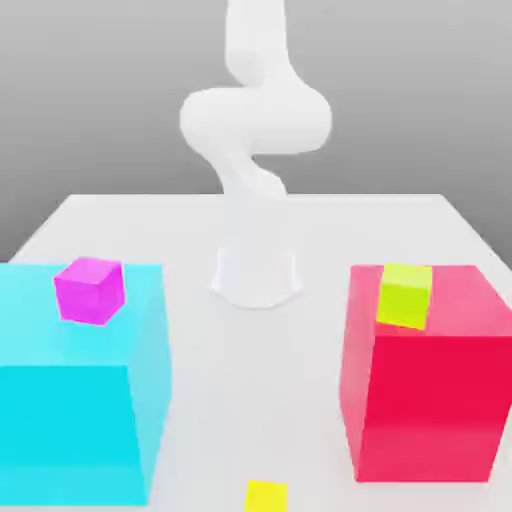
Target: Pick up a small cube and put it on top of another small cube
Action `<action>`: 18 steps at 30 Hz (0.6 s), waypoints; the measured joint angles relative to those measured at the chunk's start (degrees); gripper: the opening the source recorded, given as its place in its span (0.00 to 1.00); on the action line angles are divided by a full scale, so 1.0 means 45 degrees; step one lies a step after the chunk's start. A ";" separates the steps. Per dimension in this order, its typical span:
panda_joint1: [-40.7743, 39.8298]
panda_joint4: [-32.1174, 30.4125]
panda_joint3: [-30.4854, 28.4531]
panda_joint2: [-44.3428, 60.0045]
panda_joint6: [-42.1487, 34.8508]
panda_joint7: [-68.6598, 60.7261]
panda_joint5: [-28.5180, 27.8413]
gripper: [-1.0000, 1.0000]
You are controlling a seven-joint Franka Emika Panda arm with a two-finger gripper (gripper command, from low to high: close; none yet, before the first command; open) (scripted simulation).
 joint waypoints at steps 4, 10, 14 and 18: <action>-0.0893 -0.0065 0.0812 0.1366 0.0440 0.2111 -0.0127 0.50; -0.2014 -0.0162 0.1917 0.3334 0.1084 0.5338 -0.0559 0.50; -0.2663 -0.0224 0.2585 0.4658 0.1504 0.7584 -0.0981 0.50; -0.3213 -0.0284 0.3157 0.6000 0.1918 0.9895 -0.1496 0.50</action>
